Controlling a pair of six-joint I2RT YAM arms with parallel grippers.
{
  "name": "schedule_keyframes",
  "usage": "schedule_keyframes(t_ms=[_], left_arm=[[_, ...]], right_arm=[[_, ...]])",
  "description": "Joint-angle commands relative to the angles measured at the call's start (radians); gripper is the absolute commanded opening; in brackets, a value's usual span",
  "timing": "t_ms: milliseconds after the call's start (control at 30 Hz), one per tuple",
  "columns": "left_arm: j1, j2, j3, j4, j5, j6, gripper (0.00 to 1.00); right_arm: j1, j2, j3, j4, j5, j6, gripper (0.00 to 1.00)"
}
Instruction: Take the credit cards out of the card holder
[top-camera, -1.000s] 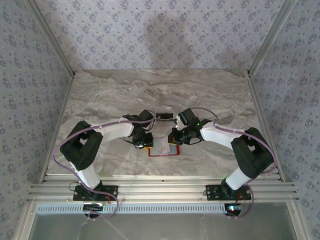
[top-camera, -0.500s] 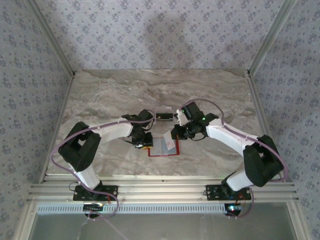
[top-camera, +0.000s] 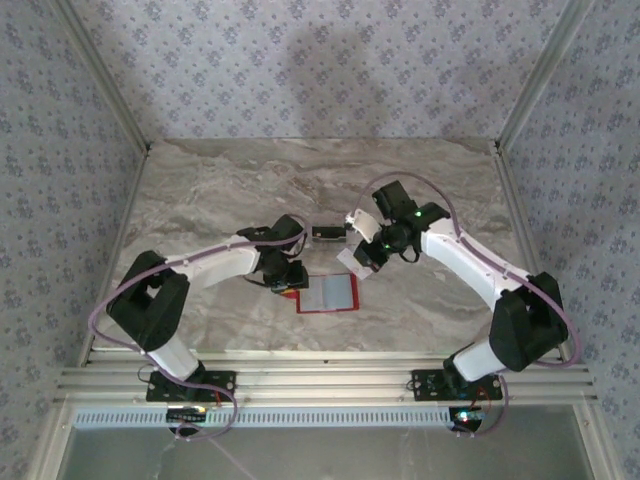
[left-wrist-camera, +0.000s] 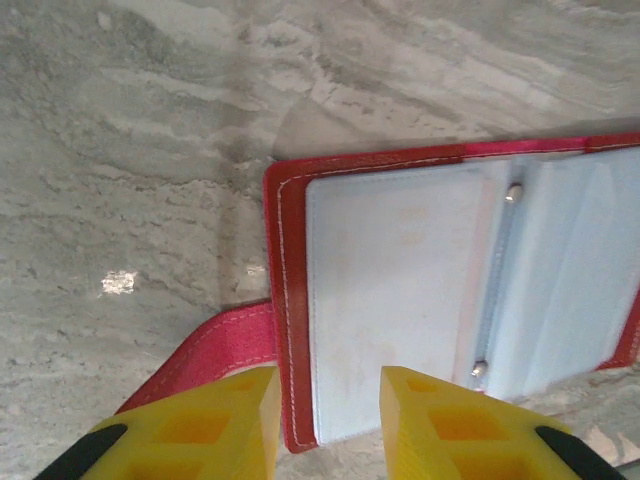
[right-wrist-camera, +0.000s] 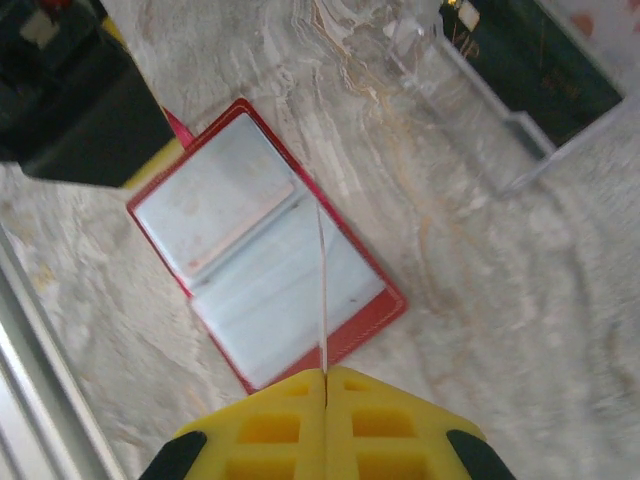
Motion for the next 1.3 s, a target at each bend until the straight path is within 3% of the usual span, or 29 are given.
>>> schedule_keyframes(t_ms=[0, 367, 900, 1267], left_arm=[[-0.001, -0.050, 0.015, -0.020, -0.024, -0.003, 0.34], [0.043, -0.119, -0.064, -0.001, -0.041, -0.014, 0.35], [0.106, -0.246, -0.172, -0.020, -0.056, -0.030, 0.35], [0.125, -0.253, -0.187, -0.025, -0.058, -0.030, 0.35]], right_arm=[[-0.015, 0.029, 0.094, -0.086, 0.047, -0.264, 0.00], [-0.052, 0.239, 0.426, -0.243, 0.057, -0.558, 0.00], [-0.032, 0.696, 1.034, -0.543, 0.090, -0.709, 0.00], [-0.006, 0.822, 1.146, -0.540, 0.139, -0.753, 0.00]])
